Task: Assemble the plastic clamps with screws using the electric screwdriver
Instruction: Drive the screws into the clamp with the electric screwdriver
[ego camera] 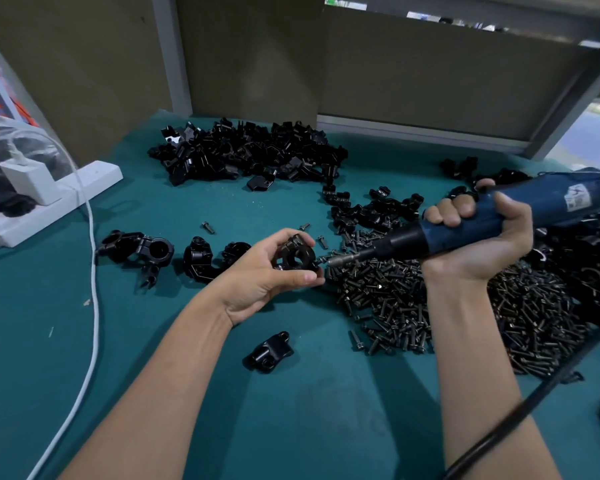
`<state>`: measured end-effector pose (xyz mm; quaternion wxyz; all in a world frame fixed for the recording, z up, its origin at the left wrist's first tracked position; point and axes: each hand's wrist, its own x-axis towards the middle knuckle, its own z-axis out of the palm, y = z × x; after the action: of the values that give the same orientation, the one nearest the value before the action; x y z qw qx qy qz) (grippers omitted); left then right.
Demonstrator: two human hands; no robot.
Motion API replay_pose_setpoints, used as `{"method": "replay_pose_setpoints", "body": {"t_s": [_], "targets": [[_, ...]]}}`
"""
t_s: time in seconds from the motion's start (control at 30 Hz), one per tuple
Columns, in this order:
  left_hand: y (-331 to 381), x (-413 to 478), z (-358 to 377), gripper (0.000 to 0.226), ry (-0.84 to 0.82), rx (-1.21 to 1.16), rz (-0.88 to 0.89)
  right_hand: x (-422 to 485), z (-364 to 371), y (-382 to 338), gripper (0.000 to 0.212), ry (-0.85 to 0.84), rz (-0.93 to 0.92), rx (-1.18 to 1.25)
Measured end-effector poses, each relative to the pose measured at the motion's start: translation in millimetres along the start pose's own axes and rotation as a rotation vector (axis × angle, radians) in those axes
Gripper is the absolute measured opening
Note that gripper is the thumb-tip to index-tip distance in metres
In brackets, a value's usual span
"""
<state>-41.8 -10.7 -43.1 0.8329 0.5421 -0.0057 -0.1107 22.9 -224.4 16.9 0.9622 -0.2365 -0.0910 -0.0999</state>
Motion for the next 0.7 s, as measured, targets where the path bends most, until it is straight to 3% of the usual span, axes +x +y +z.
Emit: {"method": "replay_pose_setpoints", "body": {"t_s": [0.43, 0.7], "targets": [[-1.4, -0.9, 4.5, 0.046, 0.000, 0.273, 0.005, -0.6, -3.2, 6.1, 0.013, 0.002, 0.038, -0.053], [-2.7, 0.8, 4.3, 0.040, 0.007, 0.175, -0.015, -1.6, -4.1, 8.6, 0.010, 0.029, 0.041, -0.050]]}}
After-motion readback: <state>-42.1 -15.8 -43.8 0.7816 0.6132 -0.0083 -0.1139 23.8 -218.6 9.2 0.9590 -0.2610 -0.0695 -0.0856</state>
